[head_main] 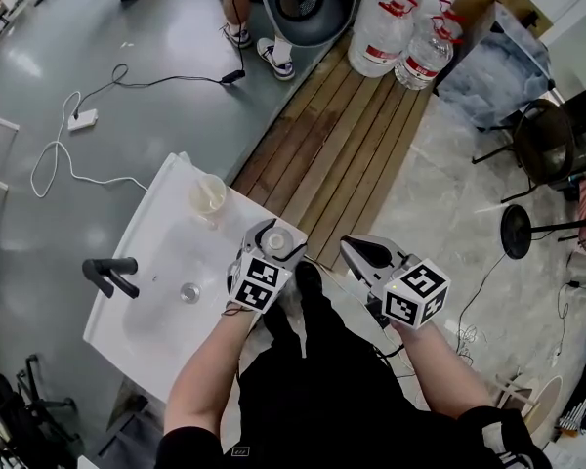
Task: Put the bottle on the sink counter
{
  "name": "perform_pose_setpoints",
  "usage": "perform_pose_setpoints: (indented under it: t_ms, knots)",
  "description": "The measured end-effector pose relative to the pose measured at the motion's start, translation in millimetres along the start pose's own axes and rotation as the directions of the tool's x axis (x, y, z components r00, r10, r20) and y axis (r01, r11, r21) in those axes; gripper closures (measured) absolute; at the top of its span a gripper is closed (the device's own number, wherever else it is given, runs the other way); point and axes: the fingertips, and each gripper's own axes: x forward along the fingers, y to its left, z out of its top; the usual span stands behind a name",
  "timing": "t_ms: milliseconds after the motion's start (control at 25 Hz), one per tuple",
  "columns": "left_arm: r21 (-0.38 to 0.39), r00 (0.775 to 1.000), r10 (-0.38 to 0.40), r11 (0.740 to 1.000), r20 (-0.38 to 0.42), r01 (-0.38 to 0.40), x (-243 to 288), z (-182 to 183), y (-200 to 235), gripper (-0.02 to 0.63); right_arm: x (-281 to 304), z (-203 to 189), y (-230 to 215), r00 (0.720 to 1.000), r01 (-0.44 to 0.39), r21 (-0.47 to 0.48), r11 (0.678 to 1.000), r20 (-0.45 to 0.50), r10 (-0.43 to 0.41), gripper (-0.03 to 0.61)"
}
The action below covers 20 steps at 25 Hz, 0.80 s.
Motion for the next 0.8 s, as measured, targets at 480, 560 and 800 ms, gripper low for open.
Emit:
perform_pose_setpoints:
  t_ms: [480,560,800]
  knots:
    - [0.026,1.0,-0.012,1.0,-0.023,0.013,-1.5,-3.0,-4.6,0.276,-0.7,0.2,4.4,1.0,0.0,0.004,1.0,0.001,0.0,0.565]
    - [0.022,1.0,-0.013,1.0,-0.024,0.013,-2.4,-2.2,-4.5,0.276,-2.0,1.1,5.2,1.0,0.002,0.005,1.0,0.002,-0.002,0.565]
    - [0.031,1.0,-0.015,0.999,-0.027,0.016,-4.9,-5.3,-4.9,0.276,-3.9,-3.4,7.8,1.0,0.004,0.012,1.0,0.001,-0.004,0.565]
